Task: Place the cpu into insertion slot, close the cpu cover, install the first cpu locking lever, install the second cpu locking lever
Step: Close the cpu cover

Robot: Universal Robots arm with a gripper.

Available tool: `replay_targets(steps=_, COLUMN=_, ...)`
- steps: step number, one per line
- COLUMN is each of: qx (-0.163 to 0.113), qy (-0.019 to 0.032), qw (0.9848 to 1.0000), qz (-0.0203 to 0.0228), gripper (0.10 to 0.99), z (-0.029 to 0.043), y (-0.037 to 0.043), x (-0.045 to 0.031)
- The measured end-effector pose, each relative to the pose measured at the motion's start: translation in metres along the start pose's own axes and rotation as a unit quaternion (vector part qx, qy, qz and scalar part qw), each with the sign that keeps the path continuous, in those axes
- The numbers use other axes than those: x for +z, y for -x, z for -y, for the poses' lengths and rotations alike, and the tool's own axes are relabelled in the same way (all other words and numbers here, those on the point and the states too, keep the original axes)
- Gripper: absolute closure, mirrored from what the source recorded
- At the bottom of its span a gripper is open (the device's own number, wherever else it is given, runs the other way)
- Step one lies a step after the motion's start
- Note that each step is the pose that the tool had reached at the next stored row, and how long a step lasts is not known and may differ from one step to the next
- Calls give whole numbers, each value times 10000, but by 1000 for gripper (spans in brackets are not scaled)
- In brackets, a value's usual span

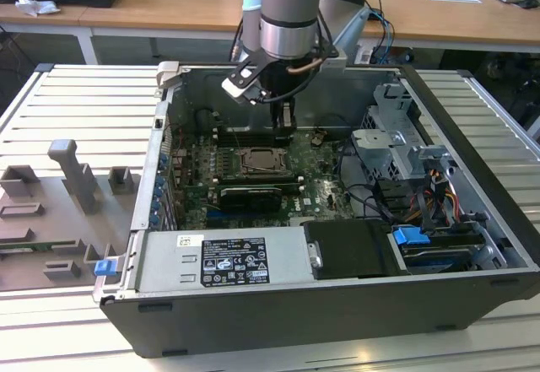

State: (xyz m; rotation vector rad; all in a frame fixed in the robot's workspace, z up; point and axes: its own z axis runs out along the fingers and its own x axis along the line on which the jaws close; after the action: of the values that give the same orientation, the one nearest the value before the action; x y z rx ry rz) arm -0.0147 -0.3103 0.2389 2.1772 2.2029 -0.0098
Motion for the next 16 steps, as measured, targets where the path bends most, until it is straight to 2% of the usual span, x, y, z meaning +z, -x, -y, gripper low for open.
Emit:
replay_targets(steps=2, qx=-1, qy=0, qw=10000, qz=0, gripper=980, z=25, y=-1, x=24)
replay_targets(steps=7, qx=-3, qy=-14, qw=10000, qz=0, gripper=980, z=35, y=-4, x=129)
replay_targets(steps=16, qx=-22, qy=-14, qw=10000, qz=-4, gripper=980, z=77, y=21, x=148)
